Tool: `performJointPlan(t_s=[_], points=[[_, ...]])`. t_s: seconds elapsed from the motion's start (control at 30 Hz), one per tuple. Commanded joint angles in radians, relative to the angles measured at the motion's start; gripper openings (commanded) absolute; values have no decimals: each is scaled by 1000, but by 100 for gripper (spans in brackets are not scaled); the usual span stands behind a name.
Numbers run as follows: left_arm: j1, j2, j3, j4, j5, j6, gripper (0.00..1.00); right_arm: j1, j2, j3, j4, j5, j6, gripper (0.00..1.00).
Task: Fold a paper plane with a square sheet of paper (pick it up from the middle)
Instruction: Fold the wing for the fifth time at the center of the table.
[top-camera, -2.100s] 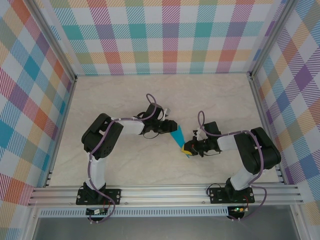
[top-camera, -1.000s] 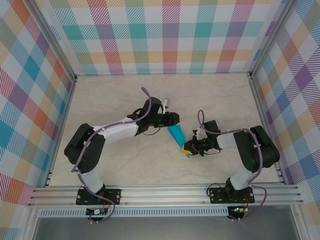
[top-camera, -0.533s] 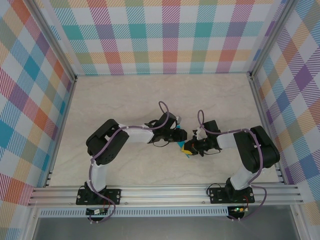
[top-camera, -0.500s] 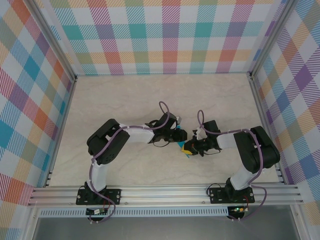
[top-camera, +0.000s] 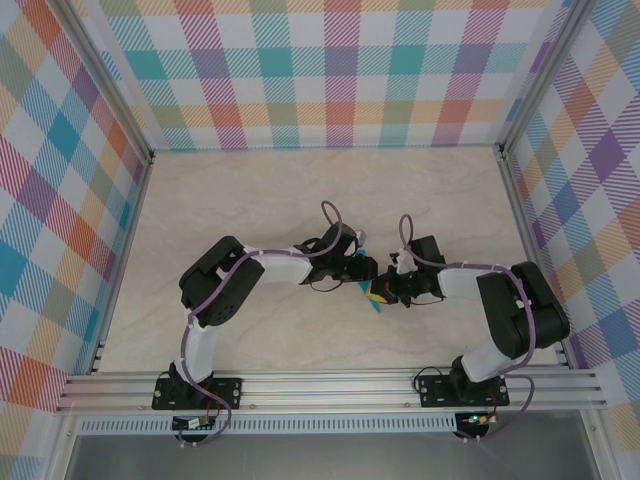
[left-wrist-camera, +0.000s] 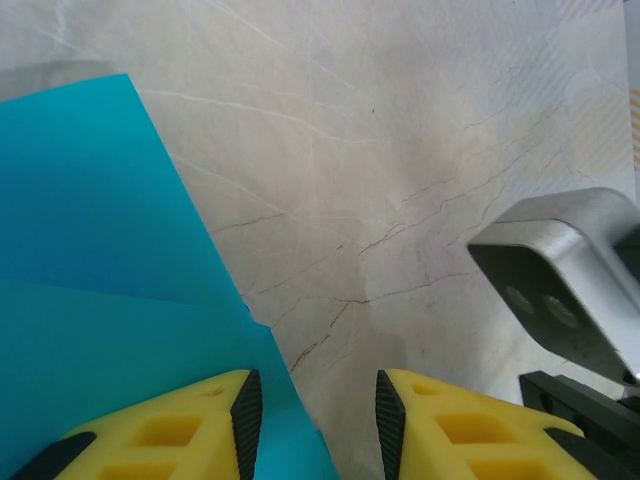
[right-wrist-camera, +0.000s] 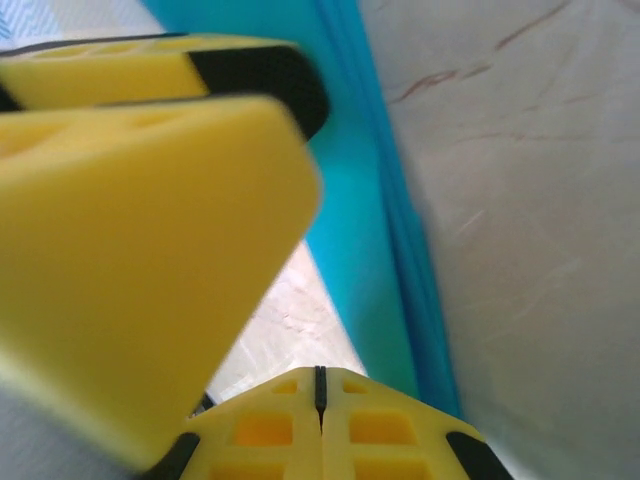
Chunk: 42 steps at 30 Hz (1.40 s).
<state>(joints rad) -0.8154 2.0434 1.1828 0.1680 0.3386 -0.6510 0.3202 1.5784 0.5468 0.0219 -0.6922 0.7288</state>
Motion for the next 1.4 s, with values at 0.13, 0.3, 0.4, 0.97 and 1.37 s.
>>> performJointPlan(t_s=[0.13, 0.3, 0.4, 0.97, 1.37], points=[[8, 11, -3, -14, -1, 1, 38, -5, 61, -33, -115, 101, -59, 0], [16, 4, 3, -35, -12, 9, 38, -4, 27, -98, -100, 33, -78, 0], [18, 13, 2, -41, -19, 7, 38, -4, -27, -97, -166, 26, -106, 0], [18, 24, -8, -15, 15, -6, 38, -4, -331, -138, -313, 94, -66, 0], [17, 30, -8, 6, 31, -24, 38, -4, -164, -86, 109, 56, 171, 0]])
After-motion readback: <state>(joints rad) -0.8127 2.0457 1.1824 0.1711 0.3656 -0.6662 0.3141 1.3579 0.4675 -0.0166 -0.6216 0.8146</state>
